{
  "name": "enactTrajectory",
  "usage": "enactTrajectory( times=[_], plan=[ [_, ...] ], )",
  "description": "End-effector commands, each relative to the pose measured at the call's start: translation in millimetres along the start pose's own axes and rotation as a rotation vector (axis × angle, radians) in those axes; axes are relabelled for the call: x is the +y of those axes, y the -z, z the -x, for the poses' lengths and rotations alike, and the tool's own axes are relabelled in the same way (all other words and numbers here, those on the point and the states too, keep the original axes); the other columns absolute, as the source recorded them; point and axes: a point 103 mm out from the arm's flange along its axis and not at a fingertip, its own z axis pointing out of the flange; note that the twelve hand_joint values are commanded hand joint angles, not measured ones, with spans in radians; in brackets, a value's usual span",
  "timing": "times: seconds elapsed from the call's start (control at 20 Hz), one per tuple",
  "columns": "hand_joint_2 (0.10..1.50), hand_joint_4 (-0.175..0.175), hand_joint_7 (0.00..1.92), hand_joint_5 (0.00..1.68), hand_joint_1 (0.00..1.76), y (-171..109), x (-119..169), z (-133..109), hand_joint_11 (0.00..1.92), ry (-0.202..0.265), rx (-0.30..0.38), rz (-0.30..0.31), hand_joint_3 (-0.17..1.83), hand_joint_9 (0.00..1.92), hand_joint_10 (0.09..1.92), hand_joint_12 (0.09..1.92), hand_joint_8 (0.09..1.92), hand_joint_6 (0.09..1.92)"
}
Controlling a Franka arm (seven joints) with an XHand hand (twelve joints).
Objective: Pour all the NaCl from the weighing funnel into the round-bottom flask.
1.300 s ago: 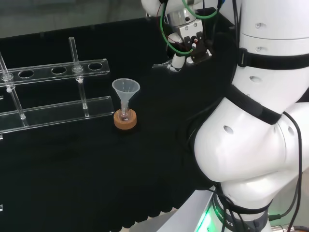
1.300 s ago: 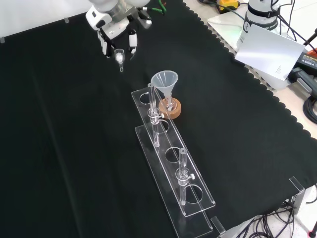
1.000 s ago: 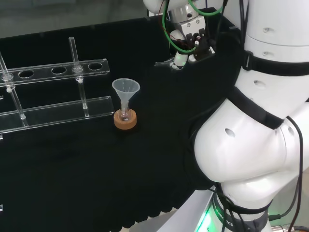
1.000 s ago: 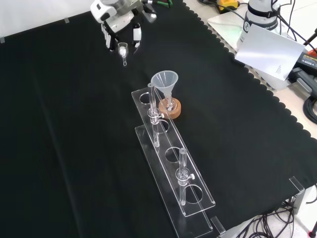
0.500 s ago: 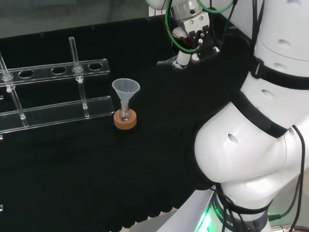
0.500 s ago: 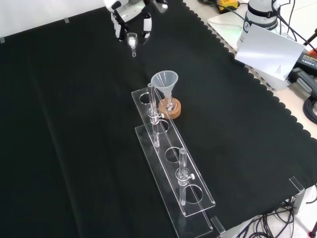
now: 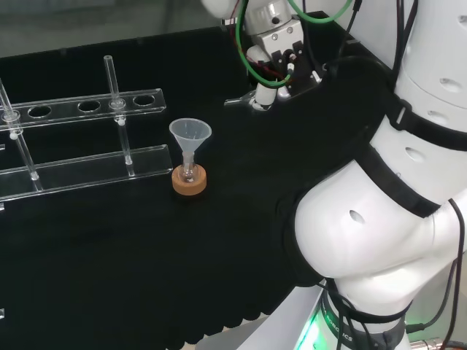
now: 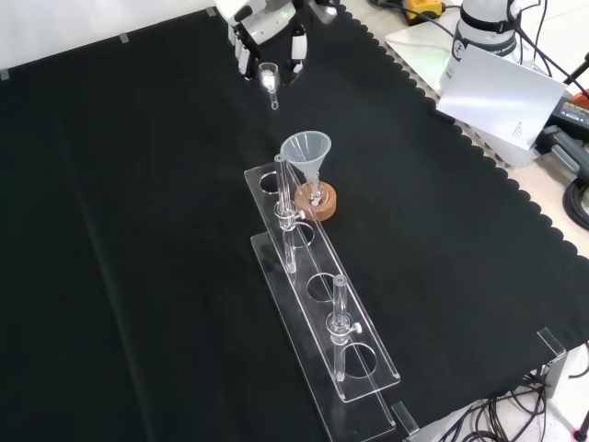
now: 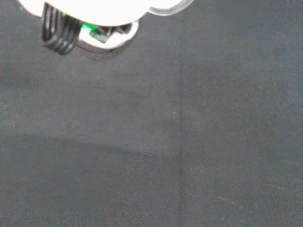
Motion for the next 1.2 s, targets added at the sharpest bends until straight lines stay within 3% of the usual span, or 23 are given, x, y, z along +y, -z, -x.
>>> enactTrajectory(
  times=[0.05, 0.55, 1.2],
  plan=[
    [0.61, 0.175, 1.15, 1.28, 1.13, 4.0, -14.2, -18.3, 1.11, 0.013, -0.019, -0.008, 0.74, 1.45, 0.13, 0.89, 0.52, 0.7],
    [0.61, 0.175, 1.15, 1.29, 1.13, 7.1, -21.6, -41.8, 1.12, 0.044, -0.043, -0.029, 0.74, 1.45, 0.12, 0.88, 0.52, 0.69],
    [0.61, 0.175, 1.16, 1.29, 1.13, 19.7, -12.1, -69.7, 1.12, 0.07, -0.165, -0.081, 0.74, 1.46, 0.11, 0.88, 0.51, 0.69]
  ],
)
